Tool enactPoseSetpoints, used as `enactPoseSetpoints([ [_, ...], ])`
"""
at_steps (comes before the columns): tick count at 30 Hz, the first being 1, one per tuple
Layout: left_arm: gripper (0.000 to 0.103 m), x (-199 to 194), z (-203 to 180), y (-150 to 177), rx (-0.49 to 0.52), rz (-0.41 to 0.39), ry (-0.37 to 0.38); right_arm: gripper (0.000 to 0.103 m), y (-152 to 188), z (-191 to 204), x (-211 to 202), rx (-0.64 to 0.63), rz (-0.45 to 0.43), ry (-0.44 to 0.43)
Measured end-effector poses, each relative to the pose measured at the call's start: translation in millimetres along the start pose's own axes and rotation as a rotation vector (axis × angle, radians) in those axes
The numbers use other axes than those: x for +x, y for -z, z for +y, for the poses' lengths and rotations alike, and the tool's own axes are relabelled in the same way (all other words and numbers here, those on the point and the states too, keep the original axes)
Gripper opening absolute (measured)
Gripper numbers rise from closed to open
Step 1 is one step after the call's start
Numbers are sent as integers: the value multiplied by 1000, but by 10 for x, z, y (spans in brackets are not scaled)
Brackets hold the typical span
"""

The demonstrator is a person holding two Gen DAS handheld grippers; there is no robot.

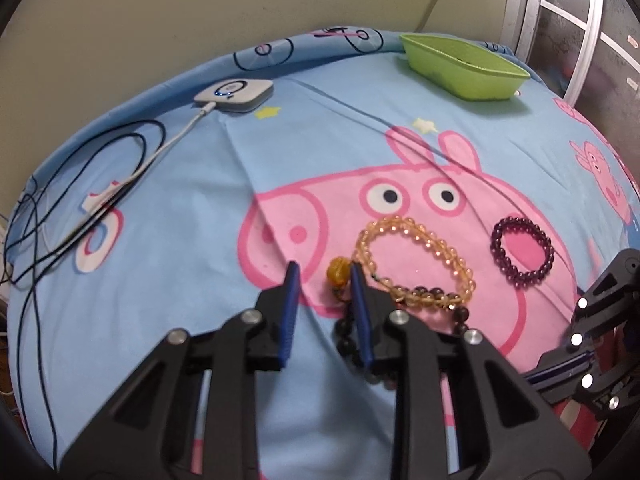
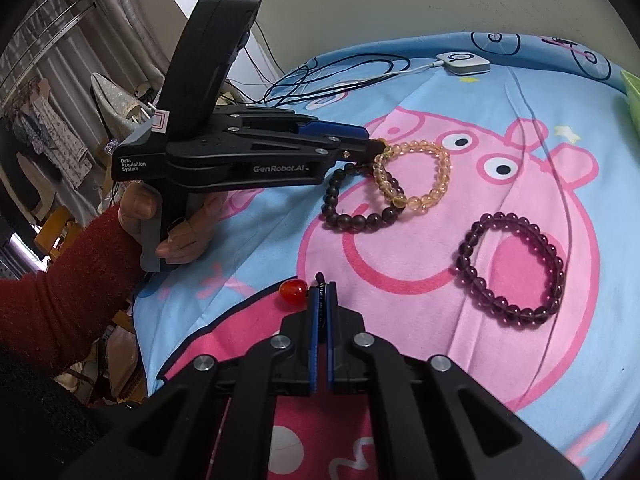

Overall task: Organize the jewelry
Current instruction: 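Grasp the red bead with the right gripper while the left grasps the amber bead charm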

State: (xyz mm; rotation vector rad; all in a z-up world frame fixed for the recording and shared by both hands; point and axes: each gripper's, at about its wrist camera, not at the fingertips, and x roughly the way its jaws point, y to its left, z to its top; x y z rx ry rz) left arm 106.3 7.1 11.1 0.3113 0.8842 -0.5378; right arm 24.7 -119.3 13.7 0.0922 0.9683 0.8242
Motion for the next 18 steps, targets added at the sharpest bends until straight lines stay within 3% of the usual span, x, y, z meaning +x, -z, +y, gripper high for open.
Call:
enactPoseSetpoints([
  [3,24,34,-22,-13,10,5,-4,0,-3,-19,-4,8,-4,2],
  [4,19,39,-28,-17,9,3,-3,0,-3,-26,-5,13,-6,3],
  [5,8,41,-41,-17,8,4,7,0,-1,-30,-9,17,-8,3],
  [8,7,8,-75,4,5,-6,-11,0,6,-37,-23,22,-13,8],
  [14,7,-201,182,50,-146,-15,3,0,18,-46,-76,31,-35,24],
  [18,7,-439,117,60,-167,-46,24,0,59,-52,-133,45,-38,24],
])
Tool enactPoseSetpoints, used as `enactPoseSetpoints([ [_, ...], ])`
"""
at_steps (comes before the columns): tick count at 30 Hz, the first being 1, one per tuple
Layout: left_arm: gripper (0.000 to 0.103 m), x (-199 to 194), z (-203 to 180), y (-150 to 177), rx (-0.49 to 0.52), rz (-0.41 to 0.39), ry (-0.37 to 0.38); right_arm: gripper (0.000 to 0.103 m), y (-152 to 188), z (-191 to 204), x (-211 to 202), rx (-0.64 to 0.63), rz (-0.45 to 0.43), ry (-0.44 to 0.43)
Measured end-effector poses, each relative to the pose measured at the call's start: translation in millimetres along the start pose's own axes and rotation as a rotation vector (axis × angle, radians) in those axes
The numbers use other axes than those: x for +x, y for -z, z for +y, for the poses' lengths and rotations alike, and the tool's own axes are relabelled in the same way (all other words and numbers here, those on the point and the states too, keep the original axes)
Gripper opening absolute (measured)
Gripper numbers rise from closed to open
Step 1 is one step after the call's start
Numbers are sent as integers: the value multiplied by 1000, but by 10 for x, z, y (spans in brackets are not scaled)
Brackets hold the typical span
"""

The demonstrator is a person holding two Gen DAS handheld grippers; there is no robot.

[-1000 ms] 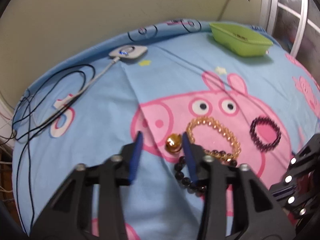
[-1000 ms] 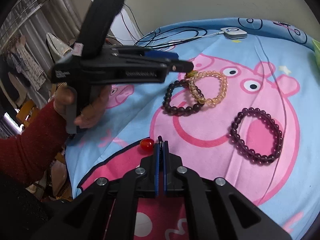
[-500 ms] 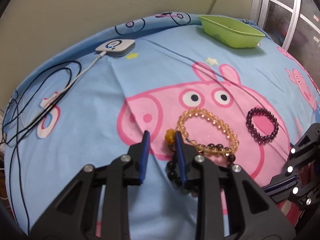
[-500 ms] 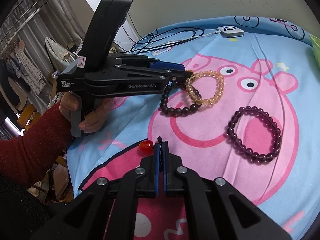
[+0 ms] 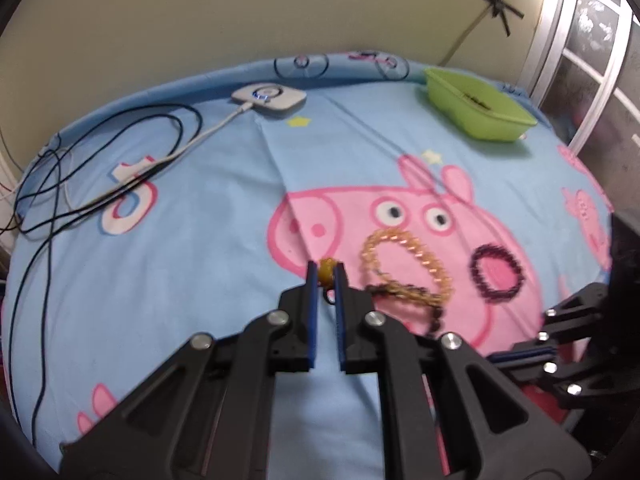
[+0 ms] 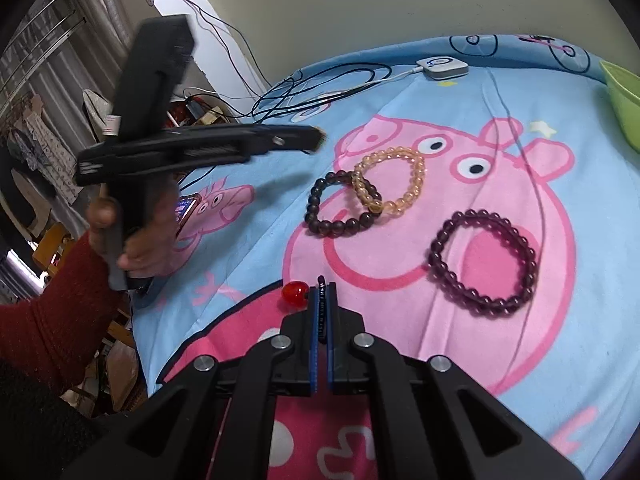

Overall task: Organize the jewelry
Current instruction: 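Carry both items into the green bowl and open both grippers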

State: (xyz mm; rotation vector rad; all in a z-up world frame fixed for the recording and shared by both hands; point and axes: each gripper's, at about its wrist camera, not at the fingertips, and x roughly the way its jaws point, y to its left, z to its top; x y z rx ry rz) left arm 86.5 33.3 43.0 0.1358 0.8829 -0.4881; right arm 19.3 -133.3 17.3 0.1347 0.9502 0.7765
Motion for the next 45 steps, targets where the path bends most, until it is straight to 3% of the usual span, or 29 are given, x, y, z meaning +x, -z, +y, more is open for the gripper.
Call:
enactPoseSetpoints([
  [4,8,-123,-251,-29,36,-20,35,0,22,-10,-165,15,-38,2],
  [10,8,-76,-713,-315,96,-35,140,0,-57,-292,-772,89,-184,29],
  [18,8,335,-1518,-1296,169,-71,242,0,-526,-1176,-1777,166,-408,233],
  [25,8,1130,-2033,-2154,178,-25,212,0,-953,-2159,-1868,316,-446,285],
  [26,16,1300,-2078,-2250,163,8,208,0,-1012,-2323,-1809,345,-439,297],
  [27,31,1426,-2088,-2309,142,39,204,0,-1039,-2432,-1762,373,-436,308],
  [30,35,1647,-2083,-2412,77,72,207,0,-1053,-2711,-1681,464,-435,346],
  [34,35,1540,-2013,-2316,45,50,192,4,-864,-2582,-1780,464,-499,360],
  [36,35,1394,-2008,-2157,57,17,109,9,-713,-2401,-1839,459,-527,407],
  [38,35,1218,-2014,-1912,73,-13,26,16,-582,-2231,-1875,458,-545,444],
  [41,35,992,-2018,-1493,75,-24,-40,25,-227,-1855,-1858,463,-578,457],
  [45,35,832,-1999,-951,66,-6,-114,25,163,-1543,-1677,529,-571,447],
])
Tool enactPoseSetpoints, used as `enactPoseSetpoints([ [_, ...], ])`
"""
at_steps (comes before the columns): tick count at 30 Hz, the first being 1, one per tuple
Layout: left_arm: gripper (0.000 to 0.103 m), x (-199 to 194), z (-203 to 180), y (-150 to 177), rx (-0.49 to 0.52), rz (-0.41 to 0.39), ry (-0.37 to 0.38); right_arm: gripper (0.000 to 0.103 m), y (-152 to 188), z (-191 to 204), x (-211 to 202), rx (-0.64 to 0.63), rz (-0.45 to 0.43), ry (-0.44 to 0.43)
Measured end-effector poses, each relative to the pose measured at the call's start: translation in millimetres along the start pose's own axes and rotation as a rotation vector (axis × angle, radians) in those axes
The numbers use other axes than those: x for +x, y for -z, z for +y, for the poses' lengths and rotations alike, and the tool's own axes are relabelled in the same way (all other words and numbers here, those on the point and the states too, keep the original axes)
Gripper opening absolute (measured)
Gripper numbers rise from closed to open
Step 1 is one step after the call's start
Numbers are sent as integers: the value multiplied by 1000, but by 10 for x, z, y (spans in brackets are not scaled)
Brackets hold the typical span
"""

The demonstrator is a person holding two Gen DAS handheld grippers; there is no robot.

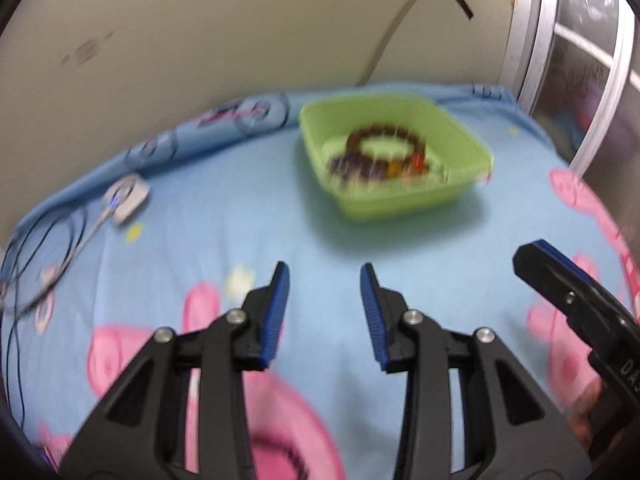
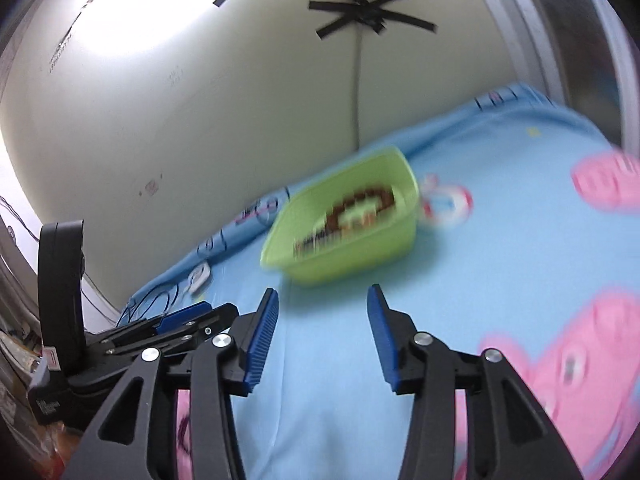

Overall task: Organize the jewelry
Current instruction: 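Carry both items into the green bowl and open both grippers, then move both open grippers back over the remaining bead bracelets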

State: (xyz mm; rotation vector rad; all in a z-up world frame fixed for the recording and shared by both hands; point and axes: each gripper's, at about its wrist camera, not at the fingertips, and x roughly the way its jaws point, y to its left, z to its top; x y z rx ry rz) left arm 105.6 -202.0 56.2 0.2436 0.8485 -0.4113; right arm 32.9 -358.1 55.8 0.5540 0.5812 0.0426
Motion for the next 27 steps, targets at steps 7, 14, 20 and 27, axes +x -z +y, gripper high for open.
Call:
enactPoseSetpoints([
  [7,35,-253,-10,688,2,-19,-80,25,581,95,-210,34,63,37],
  [14,35,-327,-27,1008,13,-27,-96,25,793,160,-299,38,66,44],
  [20,35,-299,-53,1094,24,-19,-94,25,833,179,-297,38,63,62],
  [27,35,-293,-38,1099,15,-23,-84,25,825,164,-252,46,69,46],
])
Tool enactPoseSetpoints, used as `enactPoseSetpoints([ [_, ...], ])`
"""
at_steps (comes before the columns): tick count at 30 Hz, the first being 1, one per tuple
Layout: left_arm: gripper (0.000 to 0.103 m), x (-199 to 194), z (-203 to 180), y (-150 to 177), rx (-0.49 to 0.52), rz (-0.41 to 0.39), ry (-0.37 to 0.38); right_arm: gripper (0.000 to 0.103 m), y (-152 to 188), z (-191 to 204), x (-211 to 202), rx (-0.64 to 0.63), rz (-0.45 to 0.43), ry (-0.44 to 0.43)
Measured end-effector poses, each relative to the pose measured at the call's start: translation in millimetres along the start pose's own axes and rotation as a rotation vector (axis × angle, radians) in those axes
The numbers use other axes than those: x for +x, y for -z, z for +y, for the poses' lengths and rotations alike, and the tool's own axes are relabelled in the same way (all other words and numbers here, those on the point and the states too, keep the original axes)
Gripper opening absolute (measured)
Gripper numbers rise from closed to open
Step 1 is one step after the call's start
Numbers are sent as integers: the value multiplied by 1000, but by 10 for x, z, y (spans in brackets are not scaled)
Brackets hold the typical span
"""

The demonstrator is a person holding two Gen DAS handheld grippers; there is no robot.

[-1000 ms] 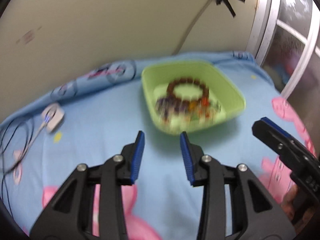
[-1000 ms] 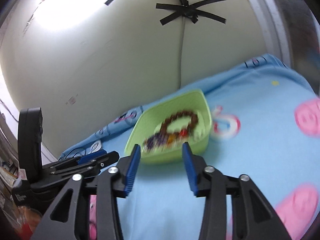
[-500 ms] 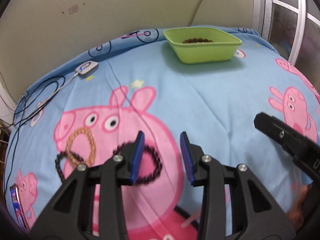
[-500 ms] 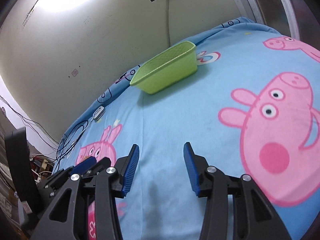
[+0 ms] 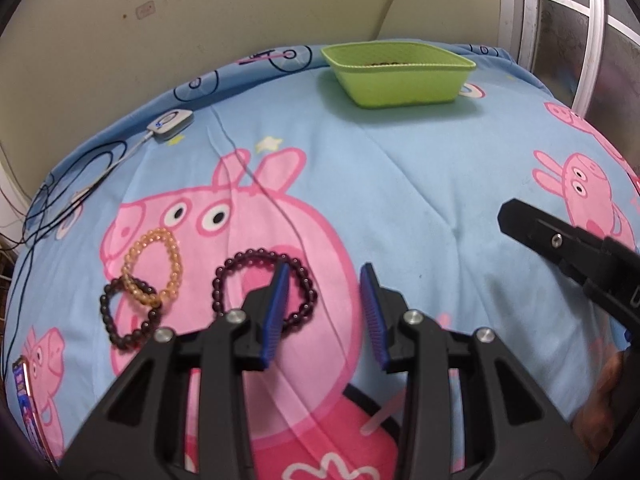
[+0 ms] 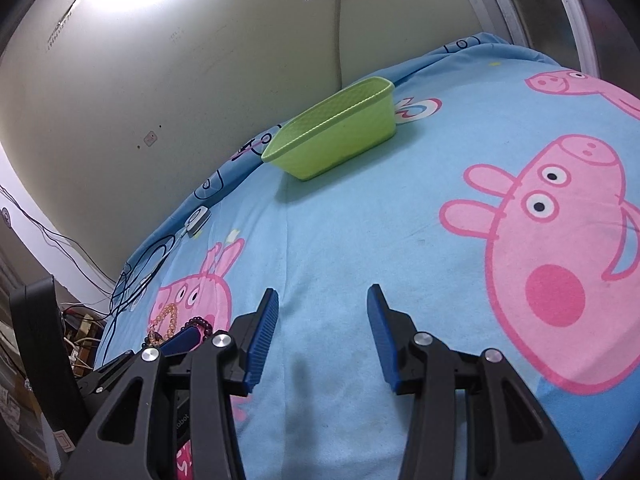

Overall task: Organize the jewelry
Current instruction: 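Move both open grippers back over the remaining bead bracelets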

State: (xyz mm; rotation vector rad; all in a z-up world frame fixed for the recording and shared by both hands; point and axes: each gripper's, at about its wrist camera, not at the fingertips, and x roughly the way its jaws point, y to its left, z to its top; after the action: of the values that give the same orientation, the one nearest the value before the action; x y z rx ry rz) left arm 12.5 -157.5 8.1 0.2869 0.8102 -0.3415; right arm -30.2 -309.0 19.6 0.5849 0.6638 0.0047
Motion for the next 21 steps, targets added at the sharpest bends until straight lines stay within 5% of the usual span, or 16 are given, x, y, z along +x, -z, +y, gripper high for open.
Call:
enactPoseSetpoints([
  [21,35,-34,-29,30,12,-17,22,25,13,-12,-12,12,1,-16],
])
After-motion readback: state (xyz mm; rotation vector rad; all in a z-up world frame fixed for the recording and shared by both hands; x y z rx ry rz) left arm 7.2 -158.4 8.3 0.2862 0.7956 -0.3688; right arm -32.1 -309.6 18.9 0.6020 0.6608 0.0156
